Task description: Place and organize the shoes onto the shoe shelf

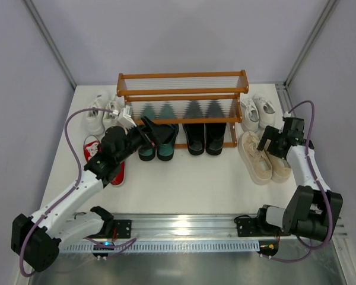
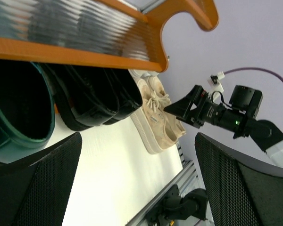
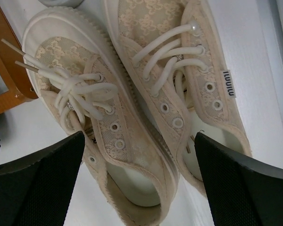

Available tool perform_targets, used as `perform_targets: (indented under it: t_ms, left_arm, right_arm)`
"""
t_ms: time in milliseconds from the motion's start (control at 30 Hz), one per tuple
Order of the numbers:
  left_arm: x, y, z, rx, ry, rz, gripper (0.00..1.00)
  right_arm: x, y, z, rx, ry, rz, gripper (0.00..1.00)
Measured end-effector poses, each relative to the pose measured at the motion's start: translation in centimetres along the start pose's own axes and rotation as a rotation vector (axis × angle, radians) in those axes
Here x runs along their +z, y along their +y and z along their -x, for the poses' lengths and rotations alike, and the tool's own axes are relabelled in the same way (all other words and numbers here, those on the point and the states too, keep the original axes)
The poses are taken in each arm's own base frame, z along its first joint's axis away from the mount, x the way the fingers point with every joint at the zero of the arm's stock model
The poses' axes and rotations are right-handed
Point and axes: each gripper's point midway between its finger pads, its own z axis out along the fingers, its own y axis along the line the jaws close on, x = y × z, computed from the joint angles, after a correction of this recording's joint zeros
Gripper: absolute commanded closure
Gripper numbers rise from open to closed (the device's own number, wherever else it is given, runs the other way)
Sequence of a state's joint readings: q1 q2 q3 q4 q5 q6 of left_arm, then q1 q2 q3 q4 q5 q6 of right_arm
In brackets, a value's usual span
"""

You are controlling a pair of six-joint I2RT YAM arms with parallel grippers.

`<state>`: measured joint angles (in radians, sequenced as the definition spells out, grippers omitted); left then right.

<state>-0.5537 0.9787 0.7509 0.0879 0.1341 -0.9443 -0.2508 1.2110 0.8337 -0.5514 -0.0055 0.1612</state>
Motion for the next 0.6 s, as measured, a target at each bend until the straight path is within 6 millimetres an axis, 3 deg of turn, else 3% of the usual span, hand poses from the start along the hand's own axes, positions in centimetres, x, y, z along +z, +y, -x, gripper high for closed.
perform_targets:
  t_ms: [133,267,367,400,467,600]
  left_arm:
    - [-0.2,0.7,-1.3,-0.003,0.044,0.006,0.0]
    - [-0.7,1.2,-2.1,-0.005,0.067,0.009,0.0]
    - [-1.2,1.5,-2.5,-0.006,0.074,0.012,0.0]
    - [-1.3,1.6,-2.6,-0.007,0.075,0.014,0.0]
    - [-1.5,1.9,-2.8,-0.008,0.078,0.018,0.0]
    - [-1.5,2.2,-3.1,-0.01,0.088,0.03,0.0]
  right_arm:
    - [1.9,0.3,-1.3,-0.034,0.082,0.025,0.19]
    - [3.7,0.1,-2.7,-0.047,0.171,0.022,0.25]
    - [4.4,-0.4,-2.9,-0.057,0.192,0.0,0.54]
    - [4.5,-0.6,-2.9,-0.05,0.194,-0.012,0.76]
    - [4.6,-0.7,-2.7,-0.041,0.203,-0.017,0.96]
    - [4.2,-0.1,-2.7,-0.026,0.216,0.002,0.96]
